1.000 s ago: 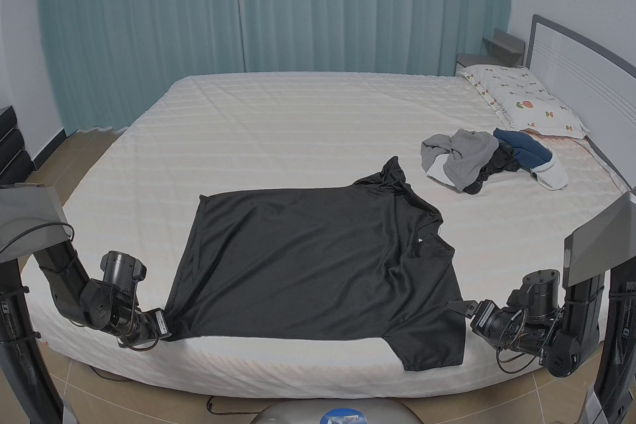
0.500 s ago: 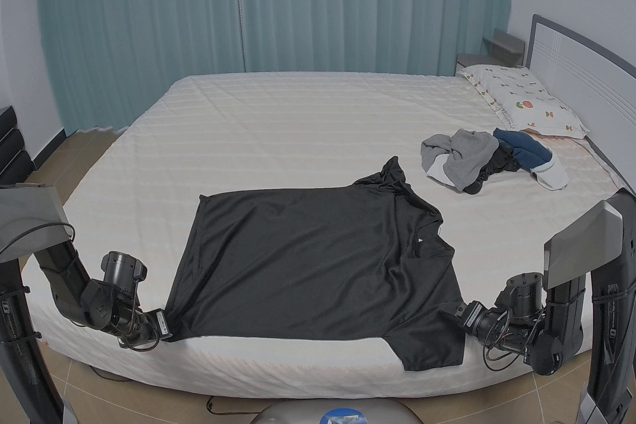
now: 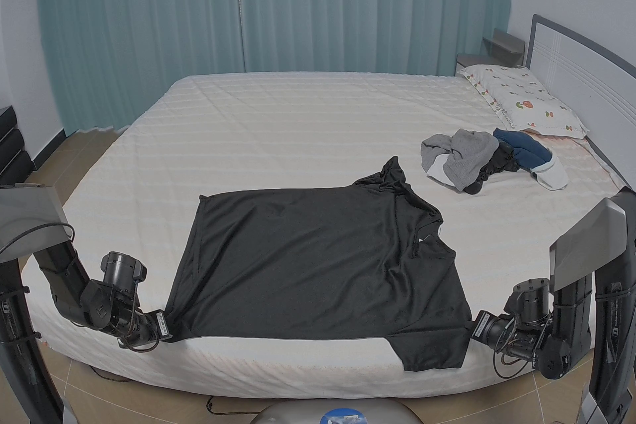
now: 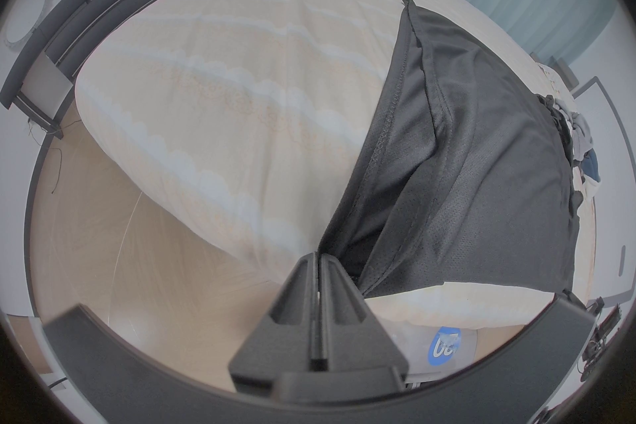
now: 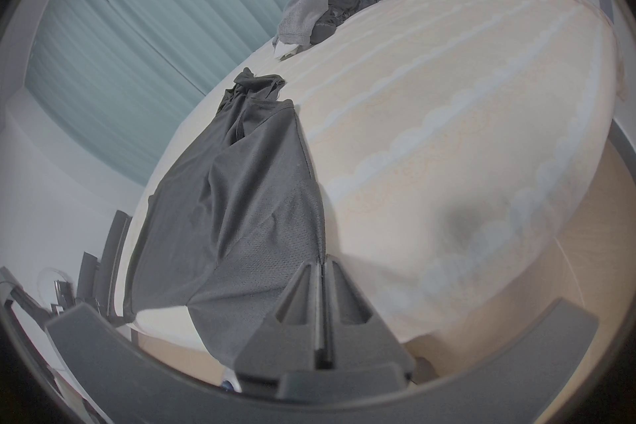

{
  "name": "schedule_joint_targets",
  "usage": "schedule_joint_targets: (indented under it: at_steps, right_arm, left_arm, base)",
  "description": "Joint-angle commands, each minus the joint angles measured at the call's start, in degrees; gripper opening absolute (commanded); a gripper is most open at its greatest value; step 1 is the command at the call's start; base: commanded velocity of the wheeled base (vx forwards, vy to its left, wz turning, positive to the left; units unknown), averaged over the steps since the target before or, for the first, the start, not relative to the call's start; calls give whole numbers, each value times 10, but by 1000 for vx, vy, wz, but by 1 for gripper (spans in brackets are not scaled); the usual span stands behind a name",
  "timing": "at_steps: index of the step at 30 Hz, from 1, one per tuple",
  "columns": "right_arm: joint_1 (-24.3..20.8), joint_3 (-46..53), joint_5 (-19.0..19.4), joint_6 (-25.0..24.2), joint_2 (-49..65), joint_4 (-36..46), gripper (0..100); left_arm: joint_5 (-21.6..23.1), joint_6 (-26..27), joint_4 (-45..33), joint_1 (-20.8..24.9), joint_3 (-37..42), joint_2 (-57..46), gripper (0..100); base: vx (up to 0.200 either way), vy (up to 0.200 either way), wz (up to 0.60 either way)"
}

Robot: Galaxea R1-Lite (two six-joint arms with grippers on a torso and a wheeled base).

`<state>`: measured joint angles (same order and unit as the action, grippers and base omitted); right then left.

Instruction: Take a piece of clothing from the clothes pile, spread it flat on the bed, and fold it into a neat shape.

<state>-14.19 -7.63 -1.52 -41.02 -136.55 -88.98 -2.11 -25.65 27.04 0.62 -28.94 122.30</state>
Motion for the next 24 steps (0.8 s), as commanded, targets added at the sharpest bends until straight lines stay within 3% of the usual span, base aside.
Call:
schedule_joint_targets:
  at_steps: [1,12,19,20,22,23,24]
  right_arm:
    - [15,39,-1,29,38,-5,0]
    - [77,71,1,125,38,-5,0]
    - [94,74,3,131,36,-5,0]
    - [95,74,3,132,34,-5,0]
    - [94,73,3,132,29,-5,0]
    - [94,71,4,132,27,-5,100]
    - [94,71,4,132,25,-5,100]
  left_arm:
    - [-1,2,-1,1,6,-3,0]
    - [0,17,-45,8,6,-22,0]
    - [-1,13,-45,18,9,-21,0]
    - [-1,13,-46,18,9,-21,100]
    - [-1,16,-56,18,11,-21,100]
    - [-1,16,-60,18,10,-21,100]
    - [-1,16,-61,18,10,-21,100]
  base:
    - [0,0,0]
    - [0,0,0]
    - [0,0,0]
    - [0,0,0]
    - [0,0,0]
    - [0,0,0]
    - [0,0,0]
